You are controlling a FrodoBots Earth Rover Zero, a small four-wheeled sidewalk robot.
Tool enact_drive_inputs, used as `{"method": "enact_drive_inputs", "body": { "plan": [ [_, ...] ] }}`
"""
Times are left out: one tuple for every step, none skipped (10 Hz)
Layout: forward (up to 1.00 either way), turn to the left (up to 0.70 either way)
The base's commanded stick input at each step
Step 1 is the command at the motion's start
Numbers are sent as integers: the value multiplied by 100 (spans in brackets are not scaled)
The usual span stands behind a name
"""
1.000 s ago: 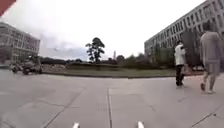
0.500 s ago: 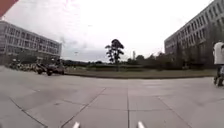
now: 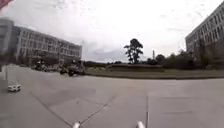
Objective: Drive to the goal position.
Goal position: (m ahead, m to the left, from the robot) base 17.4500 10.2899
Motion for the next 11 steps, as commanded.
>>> {"method": "enact_drive_inputs", "body": {
  "plan": [
    [0,70],
    [4,70],
    [32,82],
    [63,28],
    [70,14],
    [70,13],
    [70,1],
    [70,0],
    [70,0],
    [70,0],
    [70,0]
  ]
}}
